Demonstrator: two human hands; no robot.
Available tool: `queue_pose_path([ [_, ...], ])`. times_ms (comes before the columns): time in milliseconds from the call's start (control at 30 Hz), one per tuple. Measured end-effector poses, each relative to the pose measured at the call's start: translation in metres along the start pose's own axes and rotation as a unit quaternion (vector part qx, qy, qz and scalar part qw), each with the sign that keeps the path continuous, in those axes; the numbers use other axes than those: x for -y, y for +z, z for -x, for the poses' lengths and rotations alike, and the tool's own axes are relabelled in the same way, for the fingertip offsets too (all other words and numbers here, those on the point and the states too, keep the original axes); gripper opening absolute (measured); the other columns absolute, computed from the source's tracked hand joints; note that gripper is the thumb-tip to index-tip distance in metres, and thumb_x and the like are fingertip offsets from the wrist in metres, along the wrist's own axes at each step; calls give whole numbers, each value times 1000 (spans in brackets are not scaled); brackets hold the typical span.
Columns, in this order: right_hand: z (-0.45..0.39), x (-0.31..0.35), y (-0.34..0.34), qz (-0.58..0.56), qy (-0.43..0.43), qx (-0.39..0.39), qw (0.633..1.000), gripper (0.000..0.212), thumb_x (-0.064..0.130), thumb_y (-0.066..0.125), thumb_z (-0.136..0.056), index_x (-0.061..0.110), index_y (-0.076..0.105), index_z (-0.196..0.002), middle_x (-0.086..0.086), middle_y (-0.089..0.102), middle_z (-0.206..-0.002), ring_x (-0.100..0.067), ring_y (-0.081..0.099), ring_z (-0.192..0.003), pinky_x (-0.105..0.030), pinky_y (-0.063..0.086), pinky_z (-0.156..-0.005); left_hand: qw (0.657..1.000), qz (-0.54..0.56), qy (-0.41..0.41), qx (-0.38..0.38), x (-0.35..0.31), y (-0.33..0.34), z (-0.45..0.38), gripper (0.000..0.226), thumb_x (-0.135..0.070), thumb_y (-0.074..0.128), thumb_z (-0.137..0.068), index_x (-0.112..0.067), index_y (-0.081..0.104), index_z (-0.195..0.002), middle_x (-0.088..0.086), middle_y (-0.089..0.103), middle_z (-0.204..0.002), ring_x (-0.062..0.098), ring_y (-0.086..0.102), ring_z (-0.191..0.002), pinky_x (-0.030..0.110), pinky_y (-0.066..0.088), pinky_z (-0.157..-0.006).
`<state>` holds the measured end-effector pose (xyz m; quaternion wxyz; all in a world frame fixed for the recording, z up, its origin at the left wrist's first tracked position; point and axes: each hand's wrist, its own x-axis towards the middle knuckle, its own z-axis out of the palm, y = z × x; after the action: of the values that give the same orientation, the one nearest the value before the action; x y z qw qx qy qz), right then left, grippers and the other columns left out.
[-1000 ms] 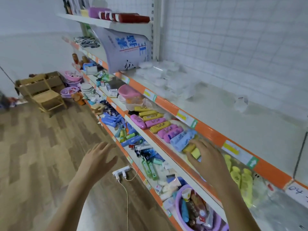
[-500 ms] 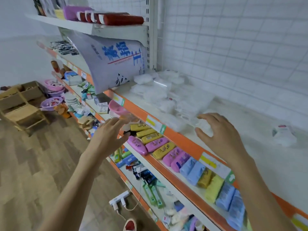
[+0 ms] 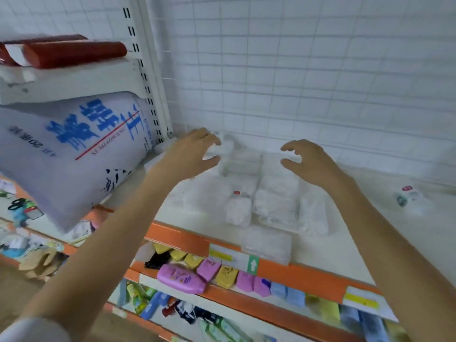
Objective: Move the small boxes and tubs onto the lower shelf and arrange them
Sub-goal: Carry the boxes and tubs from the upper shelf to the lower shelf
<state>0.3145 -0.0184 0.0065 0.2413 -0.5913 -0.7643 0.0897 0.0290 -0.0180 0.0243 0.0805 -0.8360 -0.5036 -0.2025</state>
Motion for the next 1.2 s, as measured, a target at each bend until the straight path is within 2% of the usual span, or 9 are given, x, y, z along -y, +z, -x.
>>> queue_pose_path([
  [133,-37,-14,11,-14,49,63,997,32,35,53,-91,22,55,-120,-2,53,-126,-17,51,-107,-30,39,-92,991,43,22,126,4,33,-65,37,-34,55,-89,-17,54,-122,4,51,-121,22,46,-116,33,37,-91],
  [333,-56,-15,36,-28,83,189,978,53,51,59,-83,28,47,-129,1,44,-137,-18,42,-125,-29,33,-99,942,62,28,329,-14,83,-106,51,-36,66,-83,-18,51,-128,9,51,-123,22,48,-112,27,36,-89],
  [433,-53,-21,48,-48,90,151,983,61,56,59,-80,27,46,-132,1,43,-139,-18,36,-129,-31,30,-104,938,75,33,337,-8,92,-108,57,-38,70,-79,-22,50,-130,8,46,-122,22,46,-113,27,36,-90],
  [567,-49,-24,57,-36,99,144,984,70,61,55,-80,27,38,-139,6,36,-140,-19,23,-131,-35,23,-106,940,26,66,333,-3,99,-106,63,-38,66,-82,-22,41,-138,7,41,-130,23,42,-120,34,35,-101],
  [733,-50,-18,56,-15,109,148,983,68,58,54,-82,29,34,-141,4,34,-136,-21,20,-130,-35,22,-105,943,-60,101,310,-10,103,-103,57,-32,62,-86,-24,38,-138,5,40,-127,25,42,-115,40,42,-94],
  [900,-43,-15,53,-11,116,149,982,67,60,49,-84,32,30,-142,2,35,-132,-19,23,-127,-35,26,-101,948,-39,104,299,-11,101,-95,53,-26,58,-88,-23,39,-138,4,42,-127,24,43,-114,34,40,-92],
  [1000,-36,-16,50,11,111,135,985,68,62,47,-84,31,31,-142,2,38,-135,-20,29,-128,-36,29,-103,951,3,96,294,-12,97,-88,49,-28,59,-88,-24,42,-134,2,47,-125,22,46,-112,31,39,-91],
  [1067,-29,-18,46,23,105,109,988,66,64,48,-82,32,36,-138,0,43,-135,-20,36,-127,-37,34,-102,952,79,48,293,-11,93,-85,45,-26,59,-88,-23,43,-130,3,49,-126,21,48,-106,30,39,-87],
  [1200,-16,-22,35,-33,121,65,990,46,58,51,-84,28,51,-118,-4,56,-119,-21,52,-112,-32,41,-85,937,206,-16,281,-11,88,-83,39,-32,57,-89,-25,44,-124,9,48,-127,20,48,-98,28,36,-83],
])
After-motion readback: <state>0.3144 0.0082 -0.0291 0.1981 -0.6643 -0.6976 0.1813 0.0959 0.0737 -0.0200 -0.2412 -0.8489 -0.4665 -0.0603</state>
